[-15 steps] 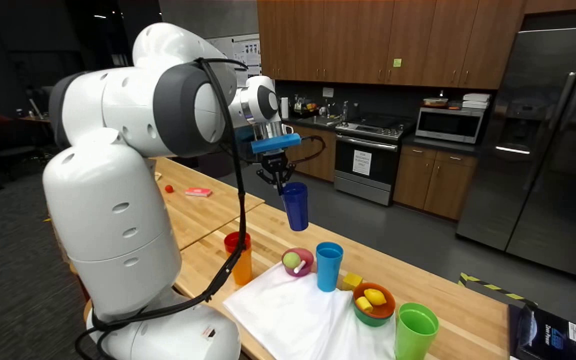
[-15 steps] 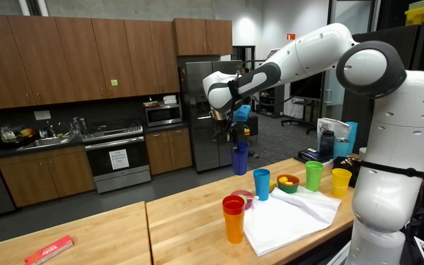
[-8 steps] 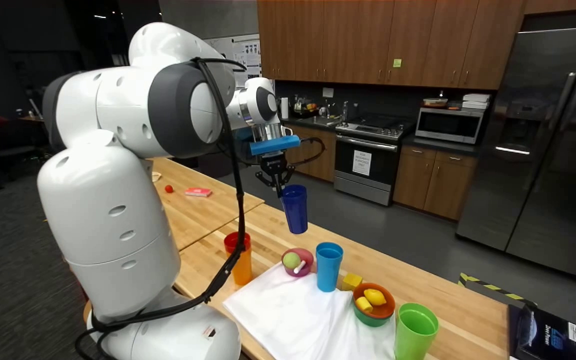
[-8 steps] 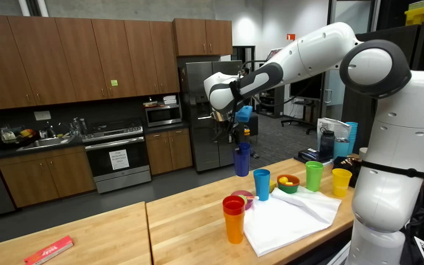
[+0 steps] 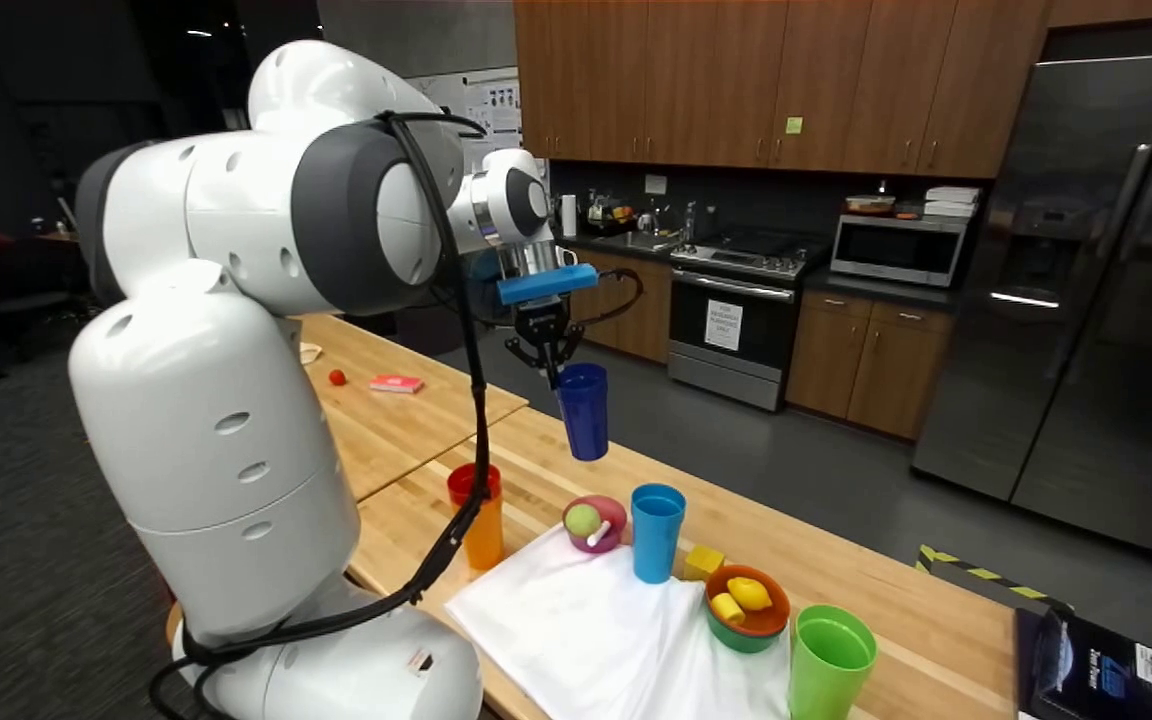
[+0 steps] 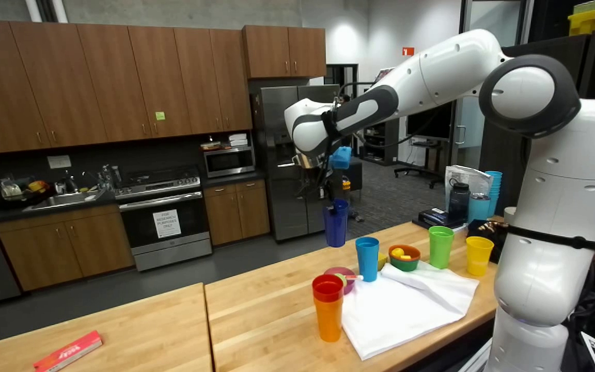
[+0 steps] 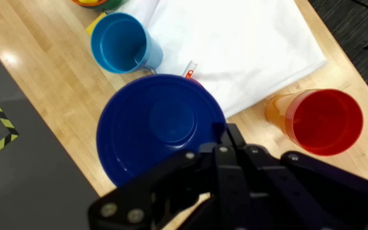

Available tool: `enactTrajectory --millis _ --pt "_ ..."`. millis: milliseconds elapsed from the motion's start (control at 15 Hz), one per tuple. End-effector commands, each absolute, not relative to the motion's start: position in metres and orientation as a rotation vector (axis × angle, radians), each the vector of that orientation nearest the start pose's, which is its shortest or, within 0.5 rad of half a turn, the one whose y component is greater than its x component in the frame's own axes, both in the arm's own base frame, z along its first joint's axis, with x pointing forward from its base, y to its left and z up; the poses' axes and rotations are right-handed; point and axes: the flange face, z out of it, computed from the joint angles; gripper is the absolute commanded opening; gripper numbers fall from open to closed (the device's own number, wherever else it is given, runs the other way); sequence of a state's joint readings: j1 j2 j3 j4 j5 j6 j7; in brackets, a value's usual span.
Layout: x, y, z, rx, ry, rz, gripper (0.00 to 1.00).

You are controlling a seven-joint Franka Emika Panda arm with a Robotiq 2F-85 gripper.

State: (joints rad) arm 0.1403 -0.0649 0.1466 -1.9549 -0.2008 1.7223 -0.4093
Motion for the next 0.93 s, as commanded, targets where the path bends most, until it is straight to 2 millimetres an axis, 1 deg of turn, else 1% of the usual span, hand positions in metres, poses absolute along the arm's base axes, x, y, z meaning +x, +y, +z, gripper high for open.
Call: enactTrajectory --millis 0,133,267,400,600,733,867 --pt "0.477 0.141 0.546 -2.965 -1.499 0.199 0.01" --pt "0.464 0.139 0.573 -2.894 -1.646 0.176 0.01" --pt "0.449 0.141 0.596 -2.819 -1.767 0.177 0.01" --pt "0.431 0.140 0.610 -2.715 -1.931 0.196 0.01" --pt "0.413 0.149 0.618 -2.573 -2.066 0.227 0.01" --pt "0.403 0.158 0.617 -2.495 -2.114 0.262 0.01" --pt "0.398 0.166 0.611 -2.456 -2.115 0.333 0.01"
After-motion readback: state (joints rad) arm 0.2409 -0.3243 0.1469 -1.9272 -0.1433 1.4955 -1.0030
